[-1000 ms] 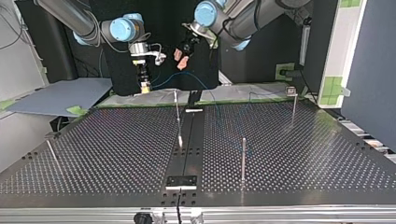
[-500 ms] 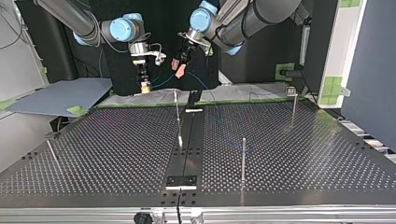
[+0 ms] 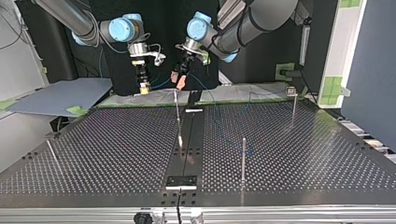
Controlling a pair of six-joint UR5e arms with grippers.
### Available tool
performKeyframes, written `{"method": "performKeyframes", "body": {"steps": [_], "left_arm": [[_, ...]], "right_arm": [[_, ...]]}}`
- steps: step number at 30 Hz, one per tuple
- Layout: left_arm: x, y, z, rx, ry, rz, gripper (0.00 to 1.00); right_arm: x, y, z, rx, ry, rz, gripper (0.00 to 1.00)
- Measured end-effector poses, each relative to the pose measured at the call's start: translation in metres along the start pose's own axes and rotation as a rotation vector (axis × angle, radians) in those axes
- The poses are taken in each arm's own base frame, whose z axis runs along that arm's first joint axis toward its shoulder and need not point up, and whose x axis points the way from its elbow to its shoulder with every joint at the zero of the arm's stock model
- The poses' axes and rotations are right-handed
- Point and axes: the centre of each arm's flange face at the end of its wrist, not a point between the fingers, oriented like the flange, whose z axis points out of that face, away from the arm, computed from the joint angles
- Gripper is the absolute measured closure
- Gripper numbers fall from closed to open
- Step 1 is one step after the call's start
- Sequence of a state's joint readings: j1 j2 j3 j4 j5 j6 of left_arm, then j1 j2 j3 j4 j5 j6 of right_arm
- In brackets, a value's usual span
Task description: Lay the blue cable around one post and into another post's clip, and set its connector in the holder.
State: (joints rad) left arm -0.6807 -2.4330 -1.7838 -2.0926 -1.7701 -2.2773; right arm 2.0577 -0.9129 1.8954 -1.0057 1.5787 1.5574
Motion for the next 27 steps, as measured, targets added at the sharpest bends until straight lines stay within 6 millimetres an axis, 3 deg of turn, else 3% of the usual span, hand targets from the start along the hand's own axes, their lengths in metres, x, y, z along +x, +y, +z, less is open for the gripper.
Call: {"method": "performKeyframes", "body": {"steps": [5, 7, 8, 10, 11, 12, 13, 27], "left_arm": [[0.001, 0.004, -0.003, -0.03, 0.018, 0.031, 0.0], [0.001, 0.007, -0.004, -0.052, 0.022, 0.051, 0.28], [0.0, 0.008, -0.005, -0.062, 0.022, 0.06, 0.28], [0.0, 0.01, -0.006, -0.082, 0.019, 0.081, 0.64], [-0.001, 0.011, -0.006, -0.089, 0.016, 0.089, 0.64], [-0.001, 0.011, -0.007, -0.097, 0.012, 0.101, 0.8], [-0.001, 0.011, -0.007, -0.103, 0.009, 0.109, 0.85], [-0.003, 0.018, -0.015, -0.207, -0.025, 0.243, 0.88]], "right_arm": [[0.001, 0.0, 0.001, 0.001, 0.007, 0.005, 1.0], [0.001, 0.0, 0.001, 0.001, 0.006, 0.009, 1.0], [0.001, 0.0, 0.001, 0.002, 0.006, 0.011, 1.0], [0.001, -0.001, 0.0, 0.003, 0.003, 0.012, 1.0], [0.0, -0.001, 0.0, 0.005, 0.002, 0.012, 1.0], [0.0, -0.001, 0.0, 0.006, 0.0, 0.012, 1.0], [0.0, -0.002, -0.001, 0.007, -0.001, 0.012, 1.0], [-0.008, 0.008, -0.001, -0.005, -0.024, 0.016, 1.0]]}}
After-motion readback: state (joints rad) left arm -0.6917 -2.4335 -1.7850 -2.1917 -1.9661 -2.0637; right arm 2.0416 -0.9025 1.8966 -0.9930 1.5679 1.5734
